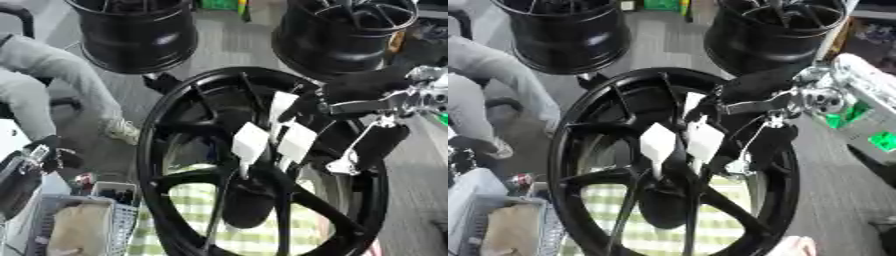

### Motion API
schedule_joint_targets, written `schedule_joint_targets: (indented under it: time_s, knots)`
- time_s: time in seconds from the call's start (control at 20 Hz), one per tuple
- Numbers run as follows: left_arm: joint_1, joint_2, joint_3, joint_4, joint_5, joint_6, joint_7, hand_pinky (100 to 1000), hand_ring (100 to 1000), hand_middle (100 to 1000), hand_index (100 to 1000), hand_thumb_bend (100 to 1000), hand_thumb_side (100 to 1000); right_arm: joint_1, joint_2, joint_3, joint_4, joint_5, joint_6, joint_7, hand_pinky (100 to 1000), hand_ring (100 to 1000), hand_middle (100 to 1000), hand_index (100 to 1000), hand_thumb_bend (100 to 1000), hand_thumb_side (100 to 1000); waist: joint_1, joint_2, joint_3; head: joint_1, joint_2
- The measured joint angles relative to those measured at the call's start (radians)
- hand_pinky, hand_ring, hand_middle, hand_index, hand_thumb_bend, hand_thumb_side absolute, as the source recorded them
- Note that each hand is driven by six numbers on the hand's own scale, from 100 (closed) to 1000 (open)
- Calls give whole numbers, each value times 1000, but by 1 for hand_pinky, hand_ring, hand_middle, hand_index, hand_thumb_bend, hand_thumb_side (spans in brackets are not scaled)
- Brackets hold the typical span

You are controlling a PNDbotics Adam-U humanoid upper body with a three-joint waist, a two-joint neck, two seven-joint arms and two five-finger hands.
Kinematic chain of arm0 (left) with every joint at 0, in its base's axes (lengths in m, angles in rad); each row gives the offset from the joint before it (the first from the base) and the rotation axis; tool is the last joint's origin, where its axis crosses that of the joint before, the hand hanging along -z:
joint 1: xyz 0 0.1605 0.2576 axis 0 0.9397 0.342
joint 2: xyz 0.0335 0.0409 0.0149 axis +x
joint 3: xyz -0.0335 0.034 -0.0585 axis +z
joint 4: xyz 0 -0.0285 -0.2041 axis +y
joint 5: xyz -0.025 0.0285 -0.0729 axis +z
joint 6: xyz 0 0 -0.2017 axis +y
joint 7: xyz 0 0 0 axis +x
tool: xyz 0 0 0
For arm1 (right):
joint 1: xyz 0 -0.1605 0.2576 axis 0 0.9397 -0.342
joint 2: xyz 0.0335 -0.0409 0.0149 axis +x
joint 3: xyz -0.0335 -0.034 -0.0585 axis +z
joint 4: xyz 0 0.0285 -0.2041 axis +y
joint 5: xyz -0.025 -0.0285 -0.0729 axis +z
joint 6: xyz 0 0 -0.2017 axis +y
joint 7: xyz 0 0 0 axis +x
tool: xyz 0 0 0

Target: Pull the pin out of the wheel hub.

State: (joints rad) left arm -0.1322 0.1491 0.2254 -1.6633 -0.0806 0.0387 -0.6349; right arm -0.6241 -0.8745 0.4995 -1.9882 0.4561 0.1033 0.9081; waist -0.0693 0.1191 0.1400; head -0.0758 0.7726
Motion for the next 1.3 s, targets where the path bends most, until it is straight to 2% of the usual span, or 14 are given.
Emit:
schedule_joint_targets:
  time_s: [1.3]
  knots:
    - [-5,0,0,0,0,1,-1,709,615,640,704,100,834,19,12,2,13,60,42,1,828,813,883,961,261,382,0,9,4,-6,0]
